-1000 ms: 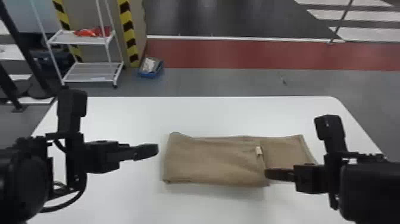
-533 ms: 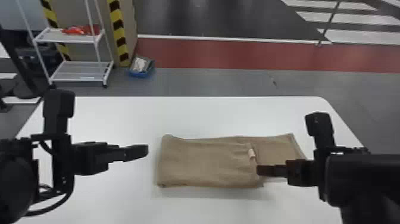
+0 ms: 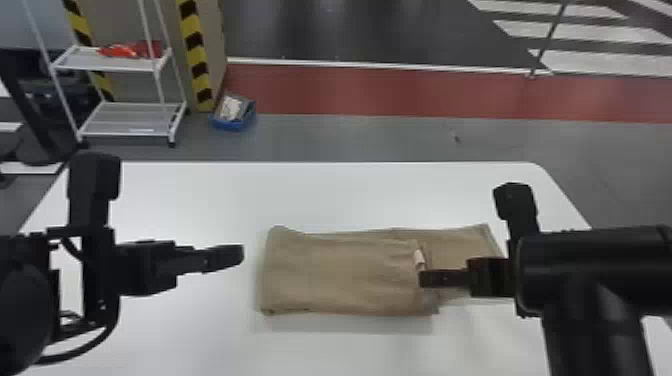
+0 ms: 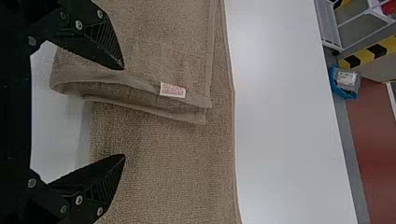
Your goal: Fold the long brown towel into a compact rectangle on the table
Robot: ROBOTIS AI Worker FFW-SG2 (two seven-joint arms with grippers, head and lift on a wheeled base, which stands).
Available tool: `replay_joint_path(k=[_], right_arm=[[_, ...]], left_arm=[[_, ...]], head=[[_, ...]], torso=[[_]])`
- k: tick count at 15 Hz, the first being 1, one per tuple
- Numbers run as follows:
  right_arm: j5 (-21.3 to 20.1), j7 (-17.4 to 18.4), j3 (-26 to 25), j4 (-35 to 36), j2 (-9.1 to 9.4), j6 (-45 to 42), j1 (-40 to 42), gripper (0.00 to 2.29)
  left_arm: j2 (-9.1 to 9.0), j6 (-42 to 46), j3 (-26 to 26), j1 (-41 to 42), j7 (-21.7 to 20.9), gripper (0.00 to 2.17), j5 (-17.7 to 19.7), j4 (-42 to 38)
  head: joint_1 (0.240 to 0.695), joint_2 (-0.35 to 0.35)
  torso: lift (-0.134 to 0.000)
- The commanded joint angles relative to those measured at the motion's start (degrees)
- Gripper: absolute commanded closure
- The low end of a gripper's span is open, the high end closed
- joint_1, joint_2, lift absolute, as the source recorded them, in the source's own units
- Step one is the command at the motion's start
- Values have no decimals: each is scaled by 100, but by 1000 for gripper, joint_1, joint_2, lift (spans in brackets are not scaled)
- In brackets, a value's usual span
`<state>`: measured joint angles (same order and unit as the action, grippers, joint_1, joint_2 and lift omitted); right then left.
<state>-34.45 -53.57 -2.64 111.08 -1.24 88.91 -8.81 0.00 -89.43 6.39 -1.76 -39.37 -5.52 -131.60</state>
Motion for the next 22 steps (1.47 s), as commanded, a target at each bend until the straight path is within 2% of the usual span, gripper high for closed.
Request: replay_joint_path(k=[1,3,7,11,13,14,16,18,21,22], right_arm=[[52,66,-8,-95,28,117,-77,252],[149,136,-61,-121,115,117,-138,252],[237,233,9,-253,129,117,-244,313],[228,242,71,-438,129,117,-314,532],[219,251,80,-438,129,117,-332,535],[228,259,80,-447,129,117,-332,643],[237,295,80,-447,129,117,-341,677],[237,330,89,-447,129,117,-341,856],[246,356,106,-447,129,117,-341,859],[246,365,97,-447,129,117,-341,944]], left_arm=[[-15,-60,12,0,-1,36,-10,20],[-15,-60,12,-17,-1,36,-10,73],[-15,-60,29,-26,17,36,-19,90],[-15,-60,73,-35,-9,36,-19,108],[-15,-60,65,-35,-18,36,-19,117],[-15,-60,73,-35,-27,36,-19,117],[-15,-60,91,-35,-36,36,-10,126],[-15,-60,144,-35,-44,36,16,134],[-15,-60,223,-26,-88,36,34,134],[-15,-60,223,-26,-97,36,34,134]], head=[[695,-86],[695,-83],[695,-71],[695,-59],[695,-56],[695,-55],[695,-55],[695,-56],[695,-53],[695,-52]], torso=[[-125],[-125],[-125],[-125],[-125],[-125],[-125],[-125],[-125],[-125]])
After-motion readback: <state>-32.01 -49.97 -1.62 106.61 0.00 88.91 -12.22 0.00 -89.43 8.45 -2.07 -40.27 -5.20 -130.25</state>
